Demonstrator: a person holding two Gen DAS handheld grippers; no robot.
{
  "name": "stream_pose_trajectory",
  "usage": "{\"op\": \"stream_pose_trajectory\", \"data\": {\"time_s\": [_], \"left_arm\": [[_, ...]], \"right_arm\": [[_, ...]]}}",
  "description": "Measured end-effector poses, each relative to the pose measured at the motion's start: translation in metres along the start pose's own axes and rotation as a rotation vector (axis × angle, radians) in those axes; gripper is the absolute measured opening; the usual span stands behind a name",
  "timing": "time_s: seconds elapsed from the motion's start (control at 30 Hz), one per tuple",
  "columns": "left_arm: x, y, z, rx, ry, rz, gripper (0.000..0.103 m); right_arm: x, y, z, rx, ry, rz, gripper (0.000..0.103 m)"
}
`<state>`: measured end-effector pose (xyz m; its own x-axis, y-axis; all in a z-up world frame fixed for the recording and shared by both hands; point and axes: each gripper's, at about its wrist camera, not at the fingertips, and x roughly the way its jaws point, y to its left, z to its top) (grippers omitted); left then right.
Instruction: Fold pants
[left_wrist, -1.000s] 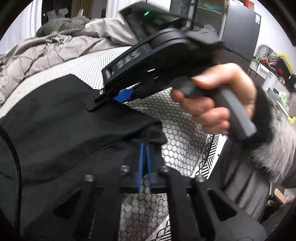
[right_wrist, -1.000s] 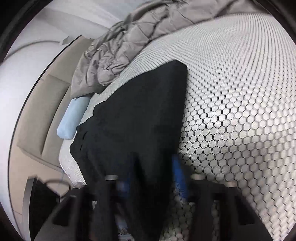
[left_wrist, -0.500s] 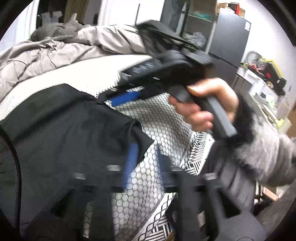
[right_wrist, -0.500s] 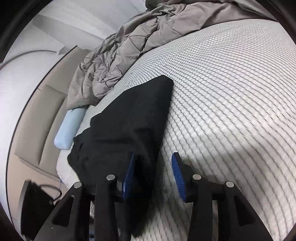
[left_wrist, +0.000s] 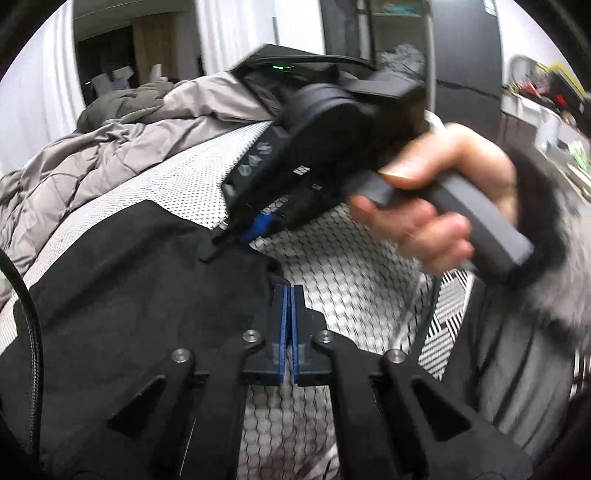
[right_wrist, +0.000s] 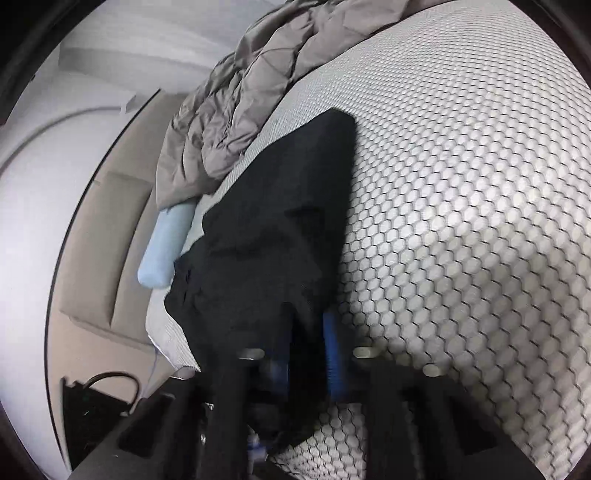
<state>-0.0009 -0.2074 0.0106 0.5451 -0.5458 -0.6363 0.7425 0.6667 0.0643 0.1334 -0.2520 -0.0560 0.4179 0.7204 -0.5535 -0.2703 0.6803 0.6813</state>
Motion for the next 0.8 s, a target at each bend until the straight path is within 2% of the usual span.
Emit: {"op": "stream_pose_trajectory", "data": {"time_s": [0.13, 0.2, 0.3, 0.4, 0.5, 0.57, 0.6, 0.63, 0.7, 0.8], "left_arm": [[-0.003, 0.000, -0.010, 0.021, 0.032, -0.035, 0.000], [-0.004, 0.000, -0.013, 0.014, 0.047, -0.076, 0.000], [-0.005, -0.005, -0.013, 0.029, 0.050, -0.191, 0.000], [-0.013, -0.003, -0.009, 0.027, 0.014, -0.203, 0.000], [-0.022, 0.023, -0.003, -0.076, -0.035, -0.197, 0.001], [-0.024, 0.054, 0.002, -0.187, -0.056, -0.154, 0.025], [-0.023, 0.069, 0.004, -0.240, -0.065, -0.116, 0.055], [-0.018, 0.089, 0.005, -0.306, -0.080, -0.056, 0.070], [-0.005, 0.119, 0.005, -0.390, -0.072, -0.010, 0.070], [0.026, 0.158, -0.001, -0.511, -0.006, -0.001, 0.070]], "right_arm": [[-0.002, -0.005, 0.010, 0.024, -0.030, 0.029, 0.011], [-0.002, -0.007, 0.011, 0.033, -0.031, 0.016, 0.012], [-0.009, -0.008, 0.007, 0.035, -0.049, -0.002, 0.014], [-0.020, -0.009, 0.003, 0.039, -0.056, -0.032, 0.021], [-0.043, -0.007, -0.019, 0.024, -0.058, -0.049, 0.022], [-0.054, 0.001, -0.042, -0.020, -0.040, -0.020, 0.022], [-0.056, 0.006, -0.054, -0.051, -0.026, -0.005, 0.023], [-0.055, 0.010, -0.064, -0.070, -0.013, 0.006, 0.024], [-0.049, 0.012, -0.079, -0.086, 0.007, 0.012, 0.024], [-0.036, 0.011, -0.079, -0.063, -0.002, -0.016, 0.024]]}}
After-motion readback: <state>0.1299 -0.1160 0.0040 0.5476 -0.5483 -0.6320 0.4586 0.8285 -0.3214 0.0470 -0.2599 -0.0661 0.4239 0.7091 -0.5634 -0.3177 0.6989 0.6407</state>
